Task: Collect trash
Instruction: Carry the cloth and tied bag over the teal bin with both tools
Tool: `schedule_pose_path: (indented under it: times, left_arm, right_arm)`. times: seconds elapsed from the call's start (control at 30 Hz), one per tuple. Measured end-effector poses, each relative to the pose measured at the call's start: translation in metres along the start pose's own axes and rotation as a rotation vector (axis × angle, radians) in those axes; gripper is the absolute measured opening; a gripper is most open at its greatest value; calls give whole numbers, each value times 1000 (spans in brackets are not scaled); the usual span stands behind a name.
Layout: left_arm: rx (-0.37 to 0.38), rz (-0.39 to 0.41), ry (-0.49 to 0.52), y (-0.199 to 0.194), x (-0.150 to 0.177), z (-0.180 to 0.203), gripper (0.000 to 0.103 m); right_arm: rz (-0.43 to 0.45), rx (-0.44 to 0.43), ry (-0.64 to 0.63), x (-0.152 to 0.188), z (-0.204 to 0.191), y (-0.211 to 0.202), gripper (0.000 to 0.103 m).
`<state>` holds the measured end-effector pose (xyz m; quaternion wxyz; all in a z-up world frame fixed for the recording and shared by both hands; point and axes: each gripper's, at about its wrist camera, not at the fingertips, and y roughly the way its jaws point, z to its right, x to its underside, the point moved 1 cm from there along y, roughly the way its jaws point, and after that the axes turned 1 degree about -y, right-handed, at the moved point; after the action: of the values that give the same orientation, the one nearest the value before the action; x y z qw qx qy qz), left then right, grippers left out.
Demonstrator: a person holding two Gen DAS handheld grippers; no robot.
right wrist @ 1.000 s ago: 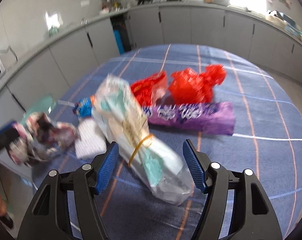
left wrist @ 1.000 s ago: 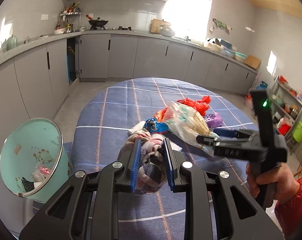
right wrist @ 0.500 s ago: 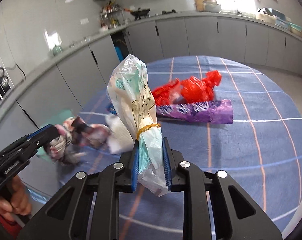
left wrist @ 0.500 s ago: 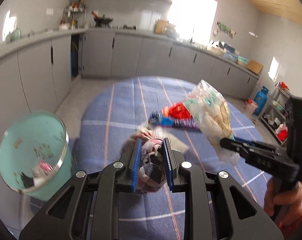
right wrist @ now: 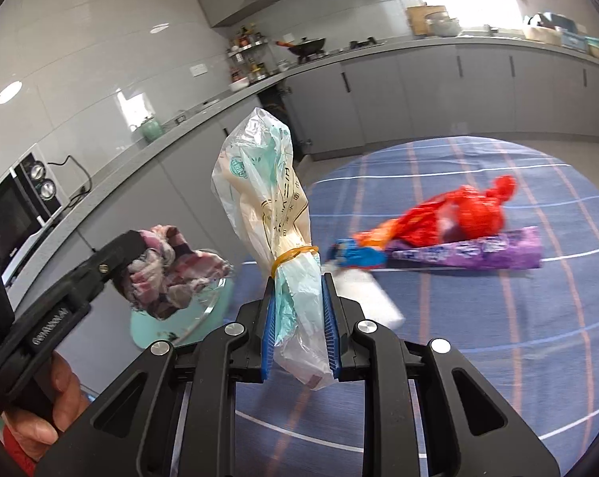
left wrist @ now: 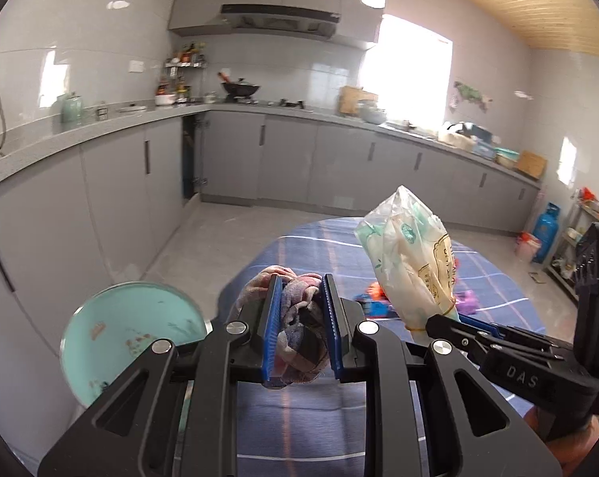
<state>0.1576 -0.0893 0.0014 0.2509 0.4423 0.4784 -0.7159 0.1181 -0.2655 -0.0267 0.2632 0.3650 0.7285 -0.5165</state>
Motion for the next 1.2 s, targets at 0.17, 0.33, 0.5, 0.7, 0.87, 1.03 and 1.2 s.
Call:
schedule_pose_path:
  times: [0.17,0.33,0.5,0.7,0.87,1.03,1.2]
  left_arm:
    - [-90,-33,0,2,0,-21,21]
    - [-156,-70,-39,6,1,-49,21]
    - [-226,-89,-68,8,5,-77,21]
    - [-269,-107,-102,13,9,-104,21]
    - [-298,-136,-124,19,15,-122,21]
    - [-326,-145,-129,20,18,-134,21]
    - [-334,-157,-145,22,23,-145,21]
  right_arm:
    - [-8,-39,-22,-3,-32,18,22]
    - [-26,-62,-41,-4,-57,34,22]
    - [-49,-75,-53,-2,-75,50,23]
    - [-89,-94,-52,2,-89,68,23]
    - [-108,-103,-55,3,-103,82,23]
    - [-125,-115,-59,2,-115,95,23]
    - [-152,-113,-52,5,-123,110,24]
